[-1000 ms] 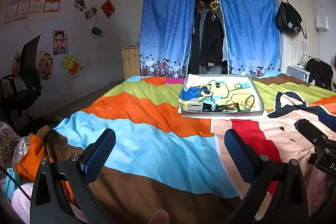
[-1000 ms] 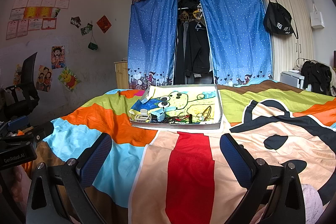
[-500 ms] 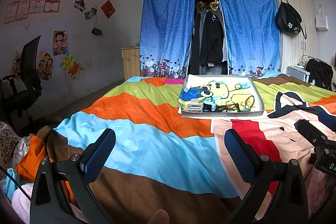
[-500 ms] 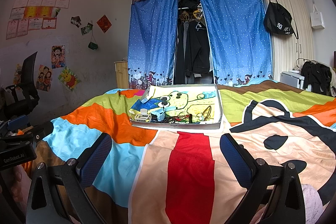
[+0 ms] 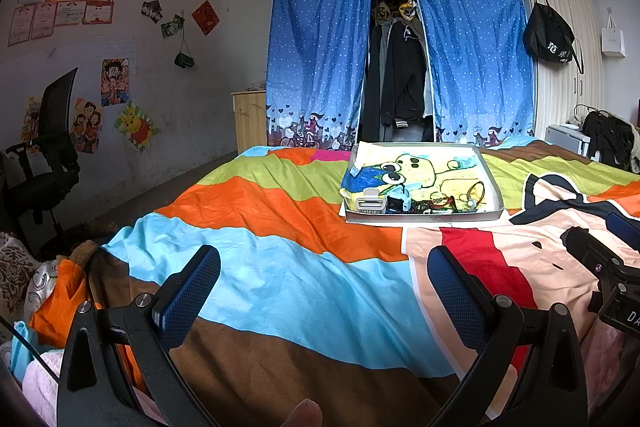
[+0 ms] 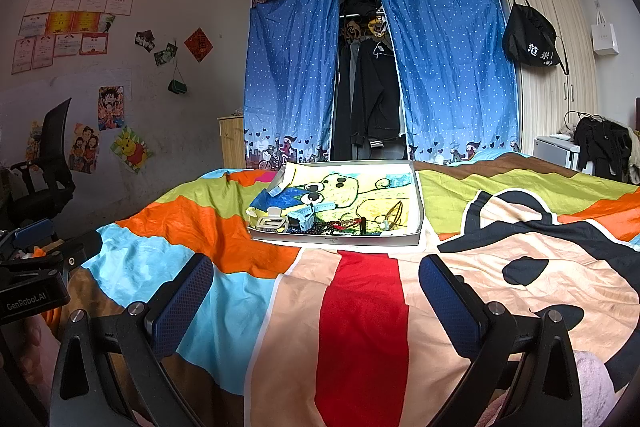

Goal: Organize jewelry

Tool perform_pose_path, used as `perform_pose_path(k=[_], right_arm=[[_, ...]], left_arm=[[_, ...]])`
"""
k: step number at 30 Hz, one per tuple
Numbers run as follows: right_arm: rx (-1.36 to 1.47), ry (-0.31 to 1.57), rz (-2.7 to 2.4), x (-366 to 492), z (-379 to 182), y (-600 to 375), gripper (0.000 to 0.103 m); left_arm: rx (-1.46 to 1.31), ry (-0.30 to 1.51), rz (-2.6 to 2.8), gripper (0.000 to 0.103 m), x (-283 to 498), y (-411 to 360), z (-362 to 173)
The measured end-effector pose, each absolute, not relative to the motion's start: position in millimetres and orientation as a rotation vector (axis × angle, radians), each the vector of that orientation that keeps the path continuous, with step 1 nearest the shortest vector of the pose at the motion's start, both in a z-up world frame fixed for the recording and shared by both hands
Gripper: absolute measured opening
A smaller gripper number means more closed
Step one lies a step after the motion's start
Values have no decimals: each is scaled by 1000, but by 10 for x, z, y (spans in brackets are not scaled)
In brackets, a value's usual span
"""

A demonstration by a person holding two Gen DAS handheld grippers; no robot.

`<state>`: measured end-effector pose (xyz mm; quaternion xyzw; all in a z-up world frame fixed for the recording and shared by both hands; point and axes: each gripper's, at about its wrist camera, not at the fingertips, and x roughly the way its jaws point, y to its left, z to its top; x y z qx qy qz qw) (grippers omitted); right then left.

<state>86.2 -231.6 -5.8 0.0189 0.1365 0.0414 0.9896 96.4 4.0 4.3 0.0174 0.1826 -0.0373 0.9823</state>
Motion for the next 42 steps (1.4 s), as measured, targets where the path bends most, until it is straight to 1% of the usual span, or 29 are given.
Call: perform_pose_path(k=[42], right_arm=[[38,273,83,858,-48,-2313,103]], left_arm=[[62,378,-92,102,974,72,-9]])
